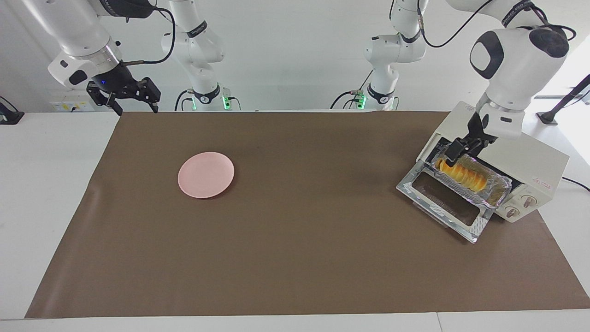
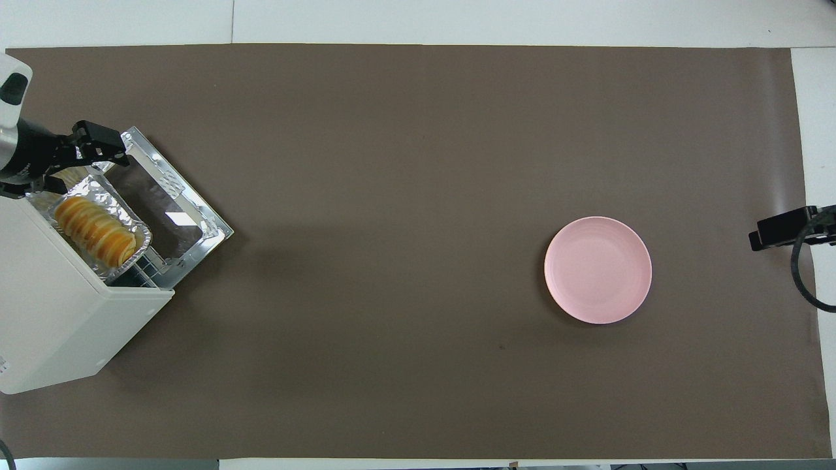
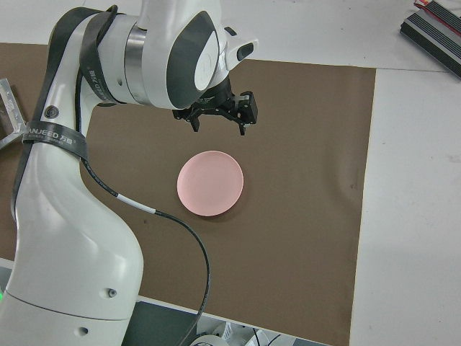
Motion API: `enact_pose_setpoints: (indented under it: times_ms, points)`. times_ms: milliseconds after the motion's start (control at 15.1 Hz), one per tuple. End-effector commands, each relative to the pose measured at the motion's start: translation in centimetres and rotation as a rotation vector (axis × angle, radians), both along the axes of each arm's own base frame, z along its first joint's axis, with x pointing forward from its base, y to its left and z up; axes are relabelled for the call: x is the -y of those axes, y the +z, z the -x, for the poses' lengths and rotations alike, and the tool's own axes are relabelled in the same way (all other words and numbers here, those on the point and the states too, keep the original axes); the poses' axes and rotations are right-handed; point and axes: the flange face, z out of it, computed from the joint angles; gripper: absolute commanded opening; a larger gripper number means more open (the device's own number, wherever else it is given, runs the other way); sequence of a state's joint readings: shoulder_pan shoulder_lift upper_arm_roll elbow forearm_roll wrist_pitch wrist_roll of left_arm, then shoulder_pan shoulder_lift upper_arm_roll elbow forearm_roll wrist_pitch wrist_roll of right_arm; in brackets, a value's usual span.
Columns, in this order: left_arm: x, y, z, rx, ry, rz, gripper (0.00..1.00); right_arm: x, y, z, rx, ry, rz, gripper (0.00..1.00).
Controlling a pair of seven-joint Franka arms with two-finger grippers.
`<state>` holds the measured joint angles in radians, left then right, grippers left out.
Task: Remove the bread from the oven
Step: 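Reach the left gripper into the toaster oven and grasp the foil tray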
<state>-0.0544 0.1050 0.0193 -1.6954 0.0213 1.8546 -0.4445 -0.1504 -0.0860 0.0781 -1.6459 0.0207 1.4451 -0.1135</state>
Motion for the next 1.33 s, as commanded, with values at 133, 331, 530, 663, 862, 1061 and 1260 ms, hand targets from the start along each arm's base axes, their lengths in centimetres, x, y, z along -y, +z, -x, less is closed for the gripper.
enact_pose_setpoints:
  times_ms: [133, 331, 530, 663, 862, 1061, 1260]
  points:
    - [-1.6, -7.3, -1.3, 0.004, 0.165, -0.043, 1.00, 0.4, 0.3, 0.9, -0.033, 0.016, 0.003, 1.00]
    - [-1.7, -10.2, 0.0, -0.002, 0.163, -0.045, 1.00, 0.3, 0.4, 0.9, -0.028, 0.020, 0.003, 1.00]
    - [-1.8, -11.9, 0.2, -0.026, 0.171, -0.048, 1.00, 0.4, 0.4, 0.9, -0.030, 0.017, 0.003, 1.00]
    - [-2.1, -12.7, 0.5, -0.034, 0.165, -0.071, 1.00, 0.4, 0.4, 0.9, -0.030, 0.017, 0.004, 1.00]
    - [-2.8, -15.5, 1.6, -0.037, 0.193, -0.070, 0.58, 0.4, 0.4, 0.9, -0.028, 0.017, 0.003, 1.00]
    - [-3.6, -15.7, 2.0, -0.048, 0.194, -0.072, 0.00, 0.4, 0.5, 0.8, -0.017, 0.016, 0.004, 1.00]
    - [-1.1, -15.2, 1.7, -0.074, 0.117, -0.119, 0.00, 0.5, 0.5, 0.7, -0.017, 0.016, 0.004, 1.00]
